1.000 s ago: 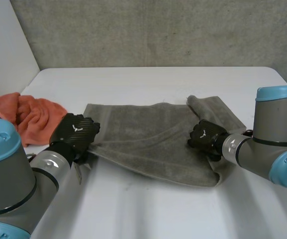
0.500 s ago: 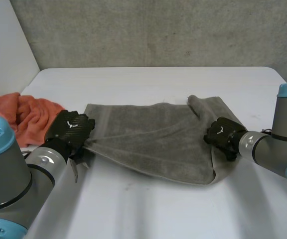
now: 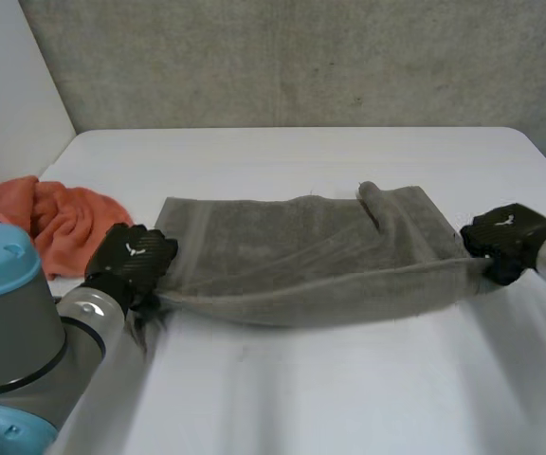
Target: Fold the laundry.
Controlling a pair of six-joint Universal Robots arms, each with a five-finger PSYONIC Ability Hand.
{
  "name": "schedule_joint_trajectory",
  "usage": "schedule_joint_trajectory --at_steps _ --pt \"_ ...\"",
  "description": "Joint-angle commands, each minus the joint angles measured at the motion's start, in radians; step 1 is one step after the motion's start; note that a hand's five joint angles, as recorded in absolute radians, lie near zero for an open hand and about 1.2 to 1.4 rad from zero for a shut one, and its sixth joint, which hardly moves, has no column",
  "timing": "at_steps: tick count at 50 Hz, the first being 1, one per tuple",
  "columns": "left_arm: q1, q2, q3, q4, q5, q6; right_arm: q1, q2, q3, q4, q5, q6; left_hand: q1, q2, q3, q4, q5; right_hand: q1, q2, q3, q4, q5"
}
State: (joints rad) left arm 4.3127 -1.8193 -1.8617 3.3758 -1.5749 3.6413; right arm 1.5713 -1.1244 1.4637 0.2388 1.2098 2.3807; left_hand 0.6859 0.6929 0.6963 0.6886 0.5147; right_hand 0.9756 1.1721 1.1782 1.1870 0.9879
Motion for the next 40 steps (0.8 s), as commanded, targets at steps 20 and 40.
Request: schedule_joint_trajectory --at_steps 20,40 --pt "-0.024 0.059 -0.073 -0.070 -0.165 0.034 -0.143 -0.320 0.277 -0.159 -0.062 0.321 0.537 0.530 0.527 0.534 0.534 0.421 0.224 0.218 0.209 0.234" --pt "-0.060 0.466 0.338 -0.403 -0.129 0.122 -0.264 -0.643 -0.144 0.272 -0.082 0.085 0.710 0.703 0.700 0.708 0.707 0.421 0.224 0.218 0.209 0.234"
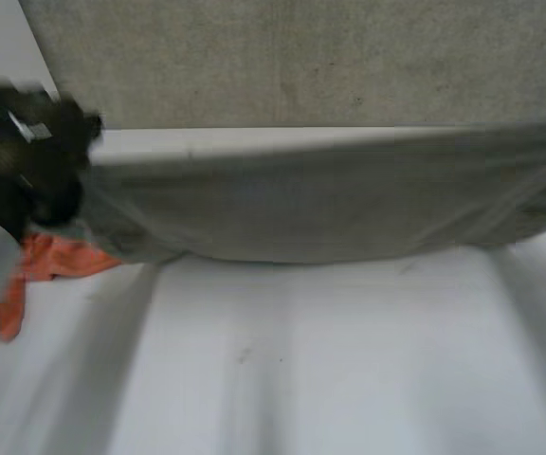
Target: Fold the laundry.
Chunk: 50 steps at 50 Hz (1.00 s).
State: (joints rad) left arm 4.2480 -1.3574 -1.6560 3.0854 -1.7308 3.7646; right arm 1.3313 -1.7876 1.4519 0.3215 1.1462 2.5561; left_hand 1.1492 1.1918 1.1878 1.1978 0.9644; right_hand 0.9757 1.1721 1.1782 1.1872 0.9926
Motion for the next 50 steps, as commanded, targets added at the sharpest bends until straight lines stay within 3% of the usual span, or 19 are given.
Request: schedule_joint_trajectory --at_steps 1,6,13,18,22,25,27,30,34,44,50 --pt "0.004 -0.009 0.136 -0.120 0.033 -0.002 -0.024 0.039 -0.137 0.197 -0.017 -0.105 0.247 0.204 0.208 0.198 0.257 0.421 0.224 0.218 0.209 0.229" --pt "0.010 -0.161 0.139 -0.136 0.059 -0.002 0.011 0.213 -0.153 0.215 0.013 -0.195 0.247 0.204 0.208 0.198 0.257 0.421 0.224 0.218 0.209 0.229" --pt "0.019 -0.443 0.231 -0.129 0.060 0.003 0.195 0.463 -0.225 0.211 0.179 -0.250 0.247 0.204 0.208 0.198 0.257 0.421 0.224 0.218 0.209 0.229" --pt "0.046 -0.672 0.428 -0.129 0.059 0.040 0.285 0.646 -0.378 0.136 0.291 -0.220 0.247 0.204 0.208 0.198 0.257 0.421 0.224 0.218 0.209 0.229" --pt "0.052 -0.801 0.699 -0.116 0.050 0.110 0.315 0.726 -0.519 -0.011 0.306 -0.148 0.247 0.204 0.208 0.198 0.257 0.421 0.224 0.218 0.209 0.229" --pt "0.055 -0.822 0.847 -0.058 0.050 0.124 0.324 0.746 -0.619 -0.122 0.310 -0.067 0.247 0.204 0.208 0.198 0.257 0.421 0.224 0.218 0.209 0.229" --pt "0.052 -0.821 0.959 0.050 0.048 0.118 0.325 0.741 -0.697 -0.254 0.313 0.030 0.247 0.204 0.208 0.198 0.257 0.421 0.224 0.218 0.209 0.229" --pt "0.047 -0.798 0.990 0.250 0.043 0.107 0.324 0.719 -0.740 -0.433 0.325 0.158 0.247 0.204 0.208 0.198 0.257 0.421 0.224 0.218 0.209 0.229" --pt "0.046 -0.685 0.951 0.390 0.042 0.077 0.322 0.677 -0.731 -0.548 0.339 0.262 0.247 0.204 0.208 0.198 0.257 0.421 0.224 0.218 0.209 0.229" --pt "0.067 -0.643 0.704 0.371 0.045 -0.042 0.322 0.683 -0.628 -0.515 0.293 0.263 0.247 0.204 0.208 0.198 0.257 0.421 0.224 0.218 0.209 0.229" --pt "0.092 -0.646 0.458 0.378 0.053 -0.066 0.319 0.728 -0.507 -0.512 0.170 0.236 0.247 0.204 0.208 0.198 0.257 0.421 0.224 0.218 0.209 0.229"
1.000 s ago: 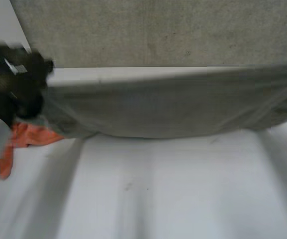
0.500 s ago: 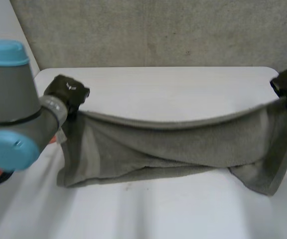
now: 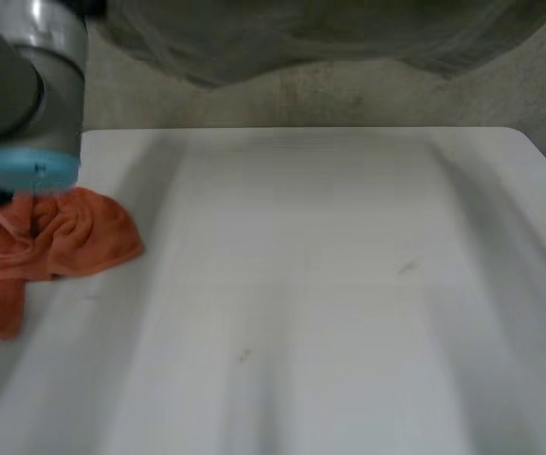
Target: Fold the laundry.
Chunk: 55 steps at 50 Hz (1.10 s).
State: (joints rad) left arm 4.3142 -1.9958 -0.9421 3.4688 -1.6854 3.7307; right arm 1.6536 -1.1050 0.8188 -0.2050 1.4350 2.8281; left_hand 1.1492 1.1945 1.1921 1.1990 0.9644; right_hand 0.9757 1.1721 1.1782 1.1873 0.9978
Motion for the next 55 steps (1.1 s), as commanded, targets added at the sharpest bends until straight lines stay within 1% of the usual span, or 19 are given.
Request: schedule_joint_trajectory --at_steps 1,5,6,12,16,17,19,21,24,25,28,29,31,33,36,40,46,49,55 --pt "0.025 -0.009 -0.286 -0.004 0.009 -0.032 -0.003 0.054 0.149 0.013 -0.137 -0.044 0.247 0.202 0.204 0.197 0.257 0.421 0.224 0.218 0.209 0.224" --pt "0.027 -0.031 -0.414 0.010 0.010 -0.035 -0.005 0.105 0.272 0.007 -0.221 -0.114 0.247 0.202 0.204 0.197 0.257 0.421 0.224 0.218 0.209 0.224" --pt "0.024 -0.049 -0.446 0.019 0.010 -0.035 -0.005 0.128 0.314 0.007 -0.246 -0.163 0.247 0.202 0.204 0.197 0.257 0.421 0.224 0.218 0.209 0.224" --pt "-0.001 -0.165 -0.512 0.018 0.003 -0.020 -0.006 0.203 0.419 0.042 -0.251 -0.352 0.247 0.202 0.204 0.197 0.257 0.421 0.224 0.218 0.209 0.224" --pt "-0.027 -0.181 -0.553 -0.030 -0.004 -0.012 -0.028 0.189 0.470 0.180 -0.234 -0.458 0.247 0.202 0.204 0.197 0.257 0.421 0.224 0.218 0.209 0.224" --pt "-0.025 -0.175 -0.569 -0.052 -0.005 -0.006 -0.043 0.169 0.485 0.269 -0.219 -0.488 0.247 0.202 0.204 0.197 0.257 0.421 0.224 0.218 0.209 0.224" --pt "-0.019 -0.131 -0.616 -0.129 -0.020 0.009 -0.057 0.137 0.500 0.367 -0.193 -0.513 0.247 0.202 0.204 0.197 0.257 0.421 0.224 0.218 0.209 0.224" --pt "-0.001 -0.047 -0.674 -0.218 -0.036 0.024 -0.072 0.076 0.540 0.515 -0.159 -0.536 0.247 0.202 0.204 0.197 0.257 0.421 0.224 0.218 0.209 0.224" --pt "0.028 0.037 -0.751 -0.325 -0.043 0.050 -0.101 0.007 0.608 0.628 -0.147 -0.561 0.247 0.202 0.204 0.197 0.257 0.421 0.224 0.218 0.209 0.224" --pt "0.039 0.093 -0.803 -0.402 -0.037 0.078 -0.129 -0.046 0.658 0.686 -0.145 -0.594 0.247 0.202 0.204 0.197 0.257 0.421 0.224 0.218 0.209 0.224" --pt "0.041 0.172 -0.898 -0.514 -0.030 0.138 -0.172 -0.134 0.746 0.748 -0.128 -0.697 0.247 0.202 0.204 0.197 0.257 0.421 0.224 0.218 0.209 0.224" --pt "0.041 0.217 -0.959 -0.572 -0.021 0.187 -0.195 -0.188 0.808 0.781 -0.122 -0.790 0.247 0.202 0.204 0.197 0.257 0.421 0.224 0.218 0.209 0.224" --pt "0.041 0.255 -1.007 -0.605 -0.007 0.241 -0.221 -0.231 0.868 0.805 -0.119 -0.892 0.247 0.202 0.204 0.197 0.257 0.421 0.224 0.218 0.209 0.224" --pt "0.038 0.290 -1.029 -0.590 0.018 0.288 -0.268 -0.278 0.917 0.817 -0.128 -0.991 0.247 0.202 0.204 0.197 0.257 0.421 0.224 0.218 0.209 0.224" --pt "0.035 0.299 -1.015 -0.553 0.033 0.293 -0.294 -0.286 0.919 0.800 -0.134 -0.966 0.247 0.202 0.204 0.197 0.257 0.421 0.224 0.218 0.209 0.224" --pt "0.021 0.258 -0.942 -0.453 0.035 0.250 -0.273 -0.233 0.882 0.701 -0.130 -0.831 0.247 0.202 0.204 0.197 0.257 0.421 0.224 0.218 0.209 0.224" --pt "-0.004 0.069 -0.726 -0.330 0.029 0.144 -0.129 -0.102 0.772 0.520 -0.099 -0.704 0.247 0.202 0.204 0.197 0.257 0.421 0.224 0.218 0.209 0.224" --pt "-0.004 -0.032 -0.617 -0.286 0.018 0.136 -0.078 -0.043 0.705 0.443 -0.059 -0.650 0.247 0.202 0.204 0.197 0.257 0.421 0.224 0.218 0.209 0.224" --pt "-0.007 -0.184 -0.434 -0.243 -0.046 0.140 -0.023 0.069 0.585 0.317 -0.034 -0.566 0.247 0.202 0.204 0.197 0.257 0.421 0.224 0.218 0.209 0.224"
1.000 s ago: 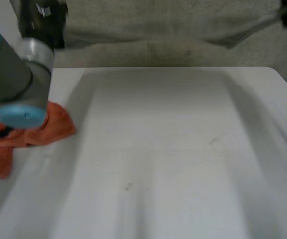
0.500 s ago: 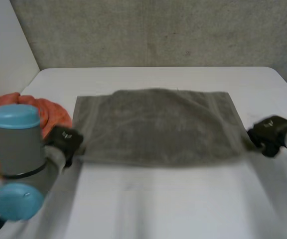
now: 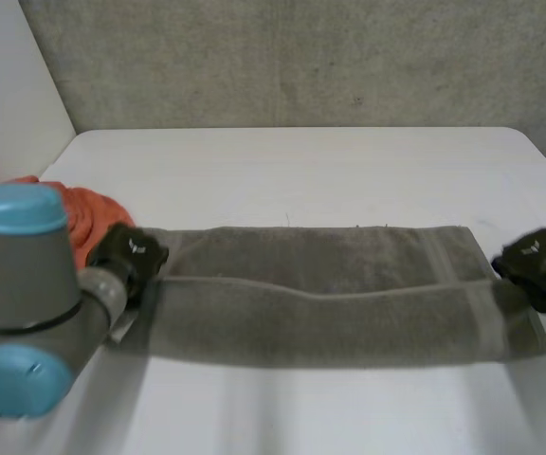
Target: Fold the laundry.
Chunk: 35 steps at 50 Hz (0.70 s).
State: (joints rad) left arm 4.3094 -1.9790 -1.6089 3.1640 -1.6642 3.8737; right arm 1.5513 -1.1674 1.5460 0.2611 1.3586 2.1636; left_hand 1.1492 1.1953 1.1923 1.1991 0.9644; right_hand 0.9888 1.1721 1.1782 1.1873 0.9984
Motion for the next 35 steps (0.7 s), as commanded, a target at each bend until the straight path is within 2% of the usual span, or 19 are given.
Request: schedule_joint_trajectory --at_steps 1,5,10,19,20,21,23,27,29,35 --pt "-0.002 -0.222 0.256 0.068 -0.077 -0.002 0.090 0.167 -0.176 -0.173 0.045 0.108 0.247 0.201 0.204 0.197 0.257 0.407 0.224 0.218 0.209 0.223" --pt "0.001 -0.335 0.384 0.105 -0.117 0.012 0.113 0.247 -0.271 -0.210 0.077 0.114 0.247 0.201 0.204 0.197 0.257 0.407 0.224 0.218 0.209 0.223" --pt "-0.002 -0.408 0.489 0.122 -0.120 0.039 0.135 0.333 -0.382 -0.247 0.131 0.117 0.247 0.201 0.204 0.197 0.257 0.407 0.224 0.218 0.209 0.223" --pt "-0.010 -0.488 0.583 0.125 -0.118 0.072 0.167 0.439 -0.504 -0.281 0.154 0.122 0.215 0.169 0.172 0.166 0.226 0.397 0.214 0.207 0.198 0.213" --pt "-0.010 -0.489 0.581 0.125 -0.118 0.073 0.170 0.445 -0.507 -0.283 0.160 0.122 -0.026 -0.072 -0.069 -0.076 -0.016 0.150 -0.034 -0.040 -0.049 -0.034" --pt "-0.011 -0.491 0.581 0.125 -0.123 0.073 0.176 0.448 -0.509 -0.287 0.175 0.128 -0.560 -0.606 -0.603 -0.610 -0.550 -0.318 -0.501 -0.507 -0.516 -0.502" --pt "-0.011 -0.488 0.581 0.125 -0.132 0.070 0.182 0.445 -0.512 -0.293 0.194 0.146 -0.908 -0.954 -0.951 -0.958 -0.898 -0.814 -0.998 -1.004 -1.013 -0.998" --pt "-0.019 -0.466 0.564 0.123 -0.189 0.059 0.185 0.390 -0.486 -0.309 0.200 0.243 -0.956 -1.002 -0.999 -1.006 -0.946 -0.814 -0.998 -1.004 -1.013 -0.998" --pt "-0.033 -0.433 0.534 0.125 -0.218 0.052 0.182 0.318 -0.445 -0.309 0.182 0.301 -0.962 -1.008 -1.005 -1.012 -0.952 -0.814 -0.998 -1.004 -1.013 -0.998" --pt "-0.036 -0.267 0.373 0.149 -0.216 -0.017 0.176 0.143 -0.301 -0.281 0.096 0.355 -0.974 -1.020 -1.017 -1.024 -0.964 -0.814 -0.998 -1.004 -1.013 -0.998"
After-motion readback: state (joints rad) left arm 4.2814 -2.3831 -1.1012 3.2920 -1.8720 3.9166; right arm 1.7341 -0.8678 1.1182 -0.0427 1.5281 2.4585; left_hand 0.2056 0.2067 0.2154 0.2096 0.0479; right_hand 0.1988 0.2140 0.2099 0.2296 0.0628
